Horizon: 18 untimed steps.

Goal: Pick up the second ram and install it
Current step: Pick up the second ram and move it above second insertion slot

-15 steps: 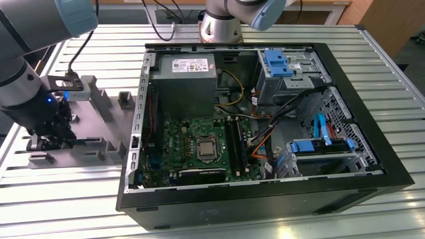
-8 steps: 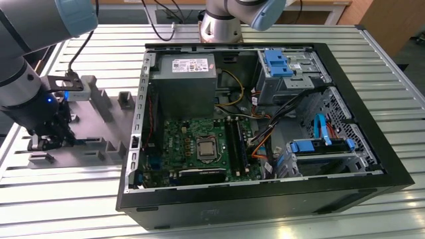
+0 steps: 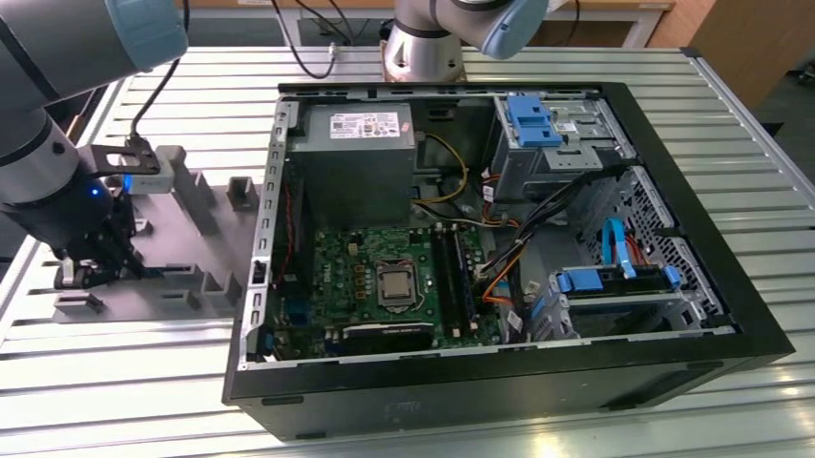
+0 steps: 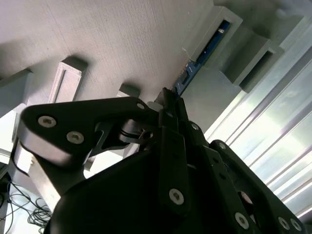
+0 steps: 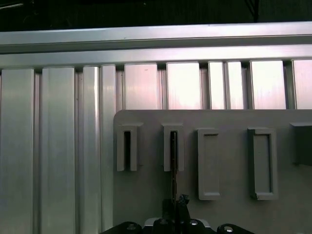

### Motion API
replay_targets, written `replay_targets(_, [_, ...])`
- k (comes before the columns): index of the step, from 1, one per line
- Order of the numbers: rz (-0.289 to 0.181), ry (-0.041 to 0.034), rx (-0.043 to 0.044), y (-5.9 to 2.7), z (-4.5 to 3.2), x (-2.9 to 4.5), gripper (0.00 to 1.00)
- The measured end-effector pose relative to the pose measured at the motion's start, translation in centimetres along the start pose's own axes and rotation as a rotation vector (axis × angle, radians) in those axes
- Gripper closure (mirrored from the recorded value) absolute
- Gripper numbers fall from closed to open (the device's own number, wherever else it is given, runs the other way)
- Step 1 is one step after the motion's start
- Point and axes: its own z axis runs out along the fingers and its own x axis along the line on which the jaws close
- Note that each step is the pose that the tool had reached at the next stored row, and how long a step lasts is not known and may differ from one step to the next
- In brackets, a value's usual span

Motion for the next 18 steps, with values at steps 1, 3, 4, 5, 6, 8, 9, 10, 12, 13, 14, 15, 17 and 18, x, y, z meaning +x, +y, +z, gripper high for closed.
replay_targets(1, [0.0,0.0,0.0,0.0,0.0,0.0,0.86])
replay_targets(3, [0.0,-0.0001,-0.0001,0.0,0.0,0.0,0.86])
replay_targets(4, [-0.001,0.0,0.0,0.0,0.0,0.0,0.86])
replay_targets(5, [-0.003,0.0,-0.0001,0.0,0.0,0.0,0.86])
replay_targets(6, [-0.006,0.0,-0.0002,0.0,0.0,0.0,0.86])
replay_targets(8, [-0.018,0.0002,-0.0004,0.0,0.0,0.0,0.86])
replay_targets(9, [-0.02,0.0003,-0.0005,0.0,0.0,0.01,0.86])
replay_targets(10, [-0.02,0.0003,-0.0004,0.0,0.0,0.01,0.86])
replay_targets(12, [-0.02,0.0003,-0.0004,0.0,-0.04,0.01,0.86])
replay_targets(13, [-0.021,0.0003,-0.0004,0.0,-0.06,0.01,0.86])
replay_targets(14, [-0.022,0.0003,-0.0004,0.0,-0.07,0.01,0.86])
replay_targets(15, [-0.026,0.0004,-0.0005,0.0,-0.07,0.01,0.86])
replay_targets(17, [-0.037,0.0006,-0.0008,0.0,-0.08,0.02,0.86])
replay_targets(18, [-0.044,0.0008,-0.001,0.0,-0.08,0.02,0.86])
